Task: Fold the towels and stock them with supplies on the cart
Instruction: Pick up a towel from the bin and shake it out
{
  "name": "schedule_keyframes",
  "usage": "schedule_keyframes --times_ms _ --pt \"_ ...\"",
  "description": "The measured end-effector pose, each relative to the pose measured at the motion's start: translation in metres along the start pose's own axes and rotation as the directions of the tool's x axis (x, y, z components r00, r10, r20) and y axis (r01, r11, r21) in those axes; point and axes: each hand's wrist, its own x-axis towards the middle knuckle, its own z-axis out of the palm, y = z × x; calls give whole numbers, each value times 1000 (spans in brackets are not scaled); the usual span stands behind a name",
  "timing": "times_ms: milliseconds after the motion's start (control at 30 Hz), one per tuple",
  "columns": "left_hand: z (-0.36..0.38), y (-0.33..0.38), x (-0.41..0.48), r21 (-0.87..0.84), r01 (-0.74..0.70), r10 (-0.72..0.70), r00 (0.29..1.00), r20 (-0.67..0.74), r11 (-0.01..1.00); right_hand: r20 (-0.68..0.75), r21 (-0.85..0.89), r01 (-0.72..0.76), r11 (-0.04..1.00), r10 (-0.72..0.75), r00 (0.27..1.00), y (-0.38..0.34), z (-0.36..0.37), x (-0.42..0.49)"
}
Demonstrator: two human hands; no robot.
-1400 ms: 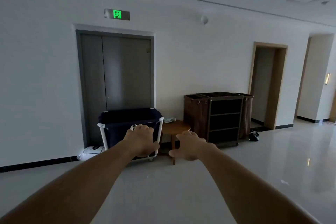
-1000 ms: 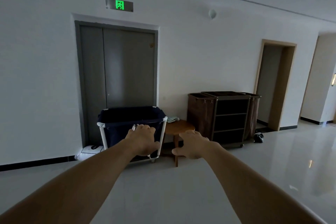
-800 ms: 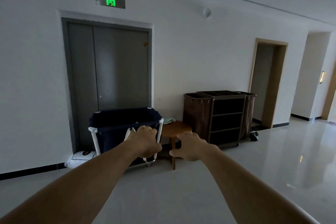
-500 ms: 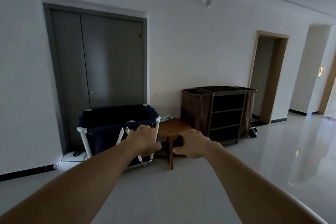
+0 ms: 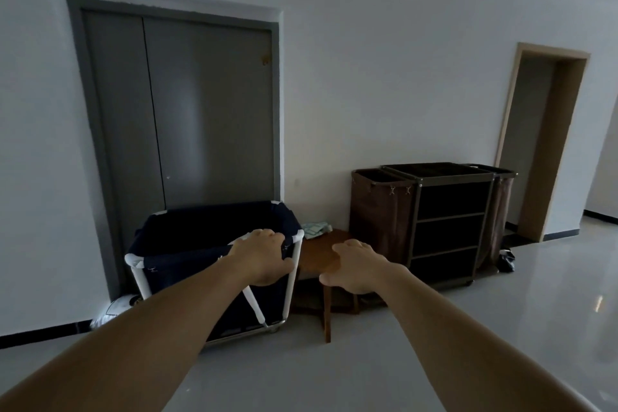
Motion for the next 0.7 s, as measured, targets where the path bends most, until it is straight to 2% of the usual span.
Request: schedule_keyframes --times_ms 267,400,533,700 --pt "37 -50 147 -70 15 -13 999 41 997 -15 -34 4 999 -5 1000 8 2 156" --pt "52 -80 219 -163 28 4 982 190 986 79 -3 7 1000 -7 997 5 2 231" --pt "68 -101 282 -143 -3 37 972 234 990 109 44 9 999 -14 994 12 9 299" --pt "106 -118 351 10 -84 73 917 392 996 274 26 13 1000 -20 961 33 29 384"
